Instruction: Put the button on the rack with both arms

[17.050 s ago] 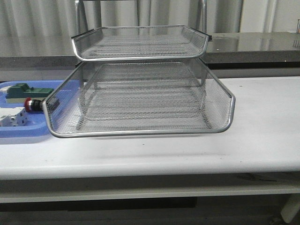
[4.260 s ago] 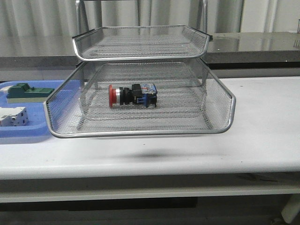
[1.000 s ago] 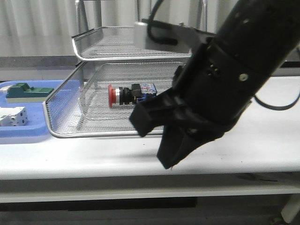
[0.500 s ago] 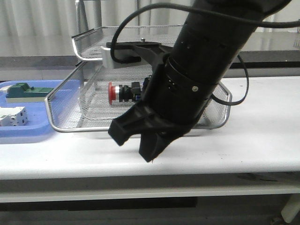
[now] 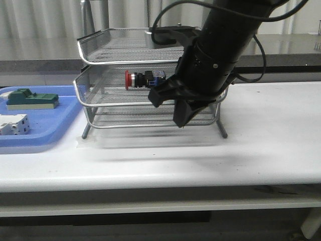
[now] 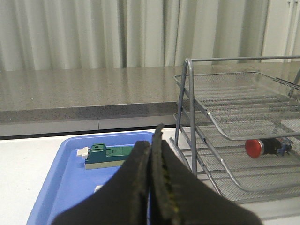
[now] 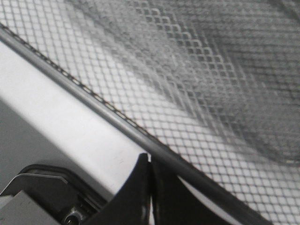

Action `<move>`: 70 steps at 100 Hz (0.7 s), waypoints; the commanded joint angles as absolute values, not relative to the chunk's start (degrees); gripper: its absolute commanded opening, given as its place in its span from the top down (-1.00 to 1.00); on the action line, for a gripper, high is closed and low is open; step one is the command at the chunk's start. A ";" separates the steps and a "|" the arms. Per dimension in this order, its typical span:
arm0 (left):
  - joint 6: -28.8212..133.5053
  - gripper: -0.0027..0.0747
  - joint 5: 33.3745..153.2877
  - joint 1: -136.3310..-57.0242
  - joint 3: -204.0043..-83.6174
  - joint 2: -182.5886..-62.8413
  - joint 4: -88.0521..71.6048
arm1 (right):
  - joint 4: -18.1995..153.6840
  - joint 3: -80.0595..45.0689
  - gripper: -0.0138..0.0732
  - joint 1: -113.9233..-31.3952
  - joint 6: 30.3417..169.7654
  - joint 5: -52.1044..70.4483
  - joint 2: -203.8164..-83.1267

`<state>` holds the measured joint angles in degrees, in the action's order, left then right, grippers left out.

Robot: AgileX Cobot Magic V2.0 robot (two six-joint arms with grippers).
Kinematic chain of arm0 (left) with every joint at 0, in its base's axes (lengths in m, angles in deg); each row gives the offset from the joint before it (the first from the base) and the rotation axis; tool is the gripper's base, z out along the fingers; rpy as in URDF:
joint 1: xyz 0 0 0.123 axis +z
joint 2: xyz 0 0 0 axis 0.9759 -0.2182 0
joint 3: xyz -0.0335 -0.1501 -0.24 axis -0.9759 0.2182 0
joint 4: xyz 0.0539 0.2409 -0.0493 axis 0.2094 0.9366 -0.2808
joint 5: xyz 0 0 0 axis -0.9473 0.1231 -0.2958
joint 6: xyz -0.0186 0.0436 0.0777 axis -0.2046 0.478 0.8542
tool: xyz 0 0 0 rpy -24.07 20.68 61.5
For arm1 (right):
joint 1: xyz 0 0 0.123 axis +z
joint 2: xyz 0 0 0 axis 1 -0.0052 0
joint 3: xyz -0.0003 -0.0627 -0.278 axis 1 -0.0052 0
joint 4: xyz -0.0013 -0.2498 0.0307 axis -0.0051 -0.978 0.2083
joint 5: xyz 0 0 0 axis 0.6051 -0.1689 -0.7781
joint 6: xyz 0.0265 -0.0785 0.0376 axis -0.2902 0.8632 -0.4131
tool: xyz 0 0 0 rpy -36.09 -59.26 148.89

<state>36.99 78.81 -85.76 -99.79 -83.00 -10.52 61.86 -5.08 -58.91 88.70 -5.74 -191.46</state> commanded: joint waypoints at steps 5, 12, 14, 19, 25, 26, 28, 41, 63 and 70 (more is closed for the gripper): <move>36.53 0.98 74.82 -85.67 -101.36 -83.35 -11.01 | 60.25 -1.35 0.83 -60.51 89.21 -1.19 -189.48; 36.53 0.98 74.82 -85.67 -101.36 -83.35 -11.01 | 60.25 -0.87 0.83 -60.50 89.21 -1.74 -189.48; 36.53 0.98 74.82 -85.67 -101.36 -83.35 -11.01 | 60.25 -0.79 0.83 -60.50 89.21 -2.05 -189.48; 36.53 0.98 74.82 -85.67 -101.36 -83.35 -11.01 | 60.25 -0.51 0.83 -60.32 89.21 -3.37 -189.48; 36.53 0.98 74.82 -85.67 -101.36 -83.35 -11.01 | 60.36 -0.51 0.83 -60.12 89.21 -4.99 -189.20; 36.53 0.98 74.82 -85.67 -101.36 -83.35 -11.01 | 60.36 -0.51 0.83 -60.04 89.21 -5.22 -189.13; 36.53 0.98 74.82 -85.67 -101.36 -83.35 -11.01 | 60.36 -0.51 0.83 -59.94 89.21 -5.85 -189.06; 36.53 0.98 74.82 -85.67 -101.36 -83.35 -11.01 | 60.53 -0.70 0.83 -59.67 88.81 -8.72 -187.22; 36.53 0.98 74.82 -85.67 -101.36 -83.35 -11.01 | 60.46 -2.87 0.83 -60.21 88.32 -11.24 -180.76; 36.53 0.98 74.82 -85.67 -101.36 -83.35 -11.01 | 60.31 -4.57 0.83 -61.02 88.32 -11.00 -177.98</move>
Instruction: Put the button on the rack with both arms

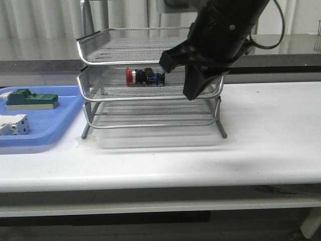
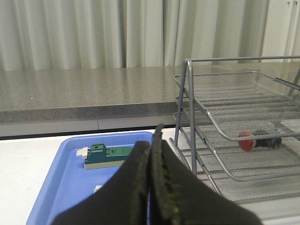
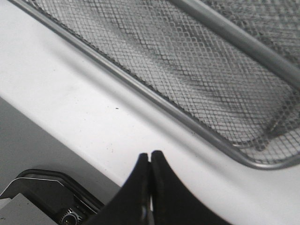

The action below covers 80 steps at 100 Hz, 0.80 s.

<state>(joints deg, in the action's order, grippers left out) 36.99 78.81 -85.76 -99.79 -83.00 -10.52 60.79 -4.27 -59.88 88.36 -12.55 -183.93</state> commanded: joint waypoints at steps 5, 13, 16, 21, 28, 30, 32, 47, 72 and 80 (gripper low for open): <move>36.53 0.98 74.82 -85.67 -101.36 -83.35 -11.01 | 60.26 -5.96 0.83 -61.95 88.27 -10.78 -175.94; 36.53 0.98 74.82 -85.67 -101.36 -83.35 -11.01 | 60.26 -8.54 0.83 -64.08 88.13 -10.20 -172.08; 36.53 0.98 74.82 -85.67 -101.36 -83.35 -11.01 | 60.26 -9.84 0.82 -65.03 88.13 -10.02 -170.72; 36.53 0.98 74.82 -85.67 -101.36 -83.35 -11.01 | 60.26 -11.63 0.82 -67.14 88.13 -9.76 -168.20; 36.53 0.98 74.82 -85.67 -101.36 -83.35 -11.01 | 60.26 -14.51 0.81 -69.89 88.13 -9.22 -164.38; 36.53 0.98 74.82 -85.67 -101.36 -83.35 -11.01 | 60.26 -15.39 0.81 -70.44 88.13 -8.98 -163.16; 36.53 0.98 74.82 -85.67 -101.36 -83.35 -11.01 | 60.26 -16.27 0.81 -71.27 88.13 -8.83 -161.96; 36.53 0.98 74.82 -85.67 -101.36 -83.35 -11.01 | 60.20 -22.92 0.81 -76.61 88.13 -6.23 -152.85; 36.53 0.98 74.82 -85.67 -101.36 -83.35 -11.01 | 59.94 -35.24 0.81 -82.22 88.13 -0.22 -135.52; 36.53 0.98 74.82 -85.67 -101.36 -83.35 -11.01 | 59.87 -38.73 0.81 -83.71 88.13 0.93 -130.41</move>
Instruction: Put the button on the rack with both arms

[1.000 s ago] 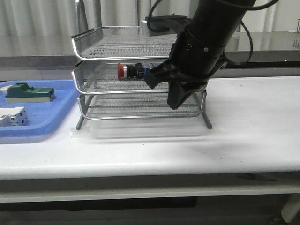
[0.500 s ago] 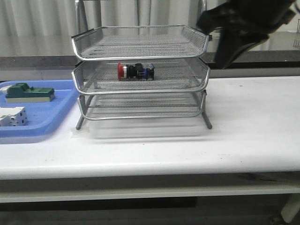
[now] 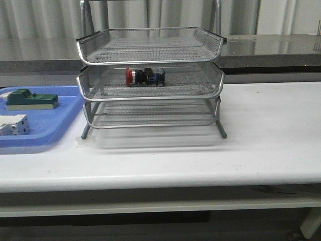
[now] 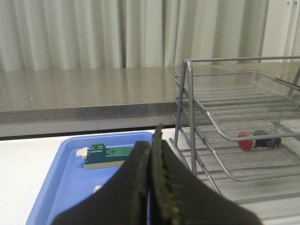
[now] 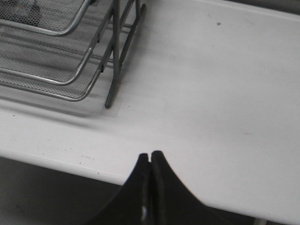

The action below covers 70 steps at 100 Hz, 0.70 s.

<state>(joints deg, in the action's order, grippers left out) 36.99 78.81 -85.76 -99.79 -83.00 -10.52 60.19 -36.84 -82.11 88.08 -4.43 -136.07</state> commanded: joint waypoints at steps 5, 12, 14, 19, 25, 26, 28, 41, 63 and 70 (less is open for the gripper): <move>36.53 0.98 74.82 -85.67 -101.36 -83.35 -11.01 | 59.87 -40.85 0.81 -84.40 88.13 1.44 -126.98; 36.53 0.98 74.82 -85.67 -101.36 -83.35 -11.01 | 59.79 -43.64 0.81 -85.05 88.13 1.86 -122.36; 36.53 0.98 74.82 -85.67 -101.36 -83.35 -11.01 | 59.72 -44.46 0.81 -85.16 88.13 1.93 -121.03; 36.53 0.98 74.82 -85.67 -101.36 -83.35 -11.01 | 59.68 -46.18 0.81 -85.27 88.13 1.93 -118.03; 36.53 0.98 74.82 -85.67 -101.36 -83.35 -11.01 | 59.65 -48.20 0.81 -85.35 88.13 1.99 -114.52; 36.53 0.98 74.82 -85.67 -101.36 -83.35 -11.01 | 59.65 -48.42 0.81 -85.35 88.13 1.99 -114.14; 36.53 0.98 74.82 -85.67 -101.36 -83.35 -11.01 | 59.65 -49.06 0.81 -85.35 88.13 2.13 -113.07; 36.53 0.98 74.82 -85.67 -101.36 -83.35 -11.01 | 59.65 -51.63 0.81 -85.35 88.13 1.60 -107.66; 36.53 0.98 74.82 -85.67 -101.36 -83.35 -11.01 | 59.65 -52.08 0.81 -85.35 88.13 1.20 -105.29; 36.53 0.98 74.82 -85.67 -101.36 -83.35 -11.01 | 59.65 -52.08 0.81 -85.35 88.13 1.20 -105.29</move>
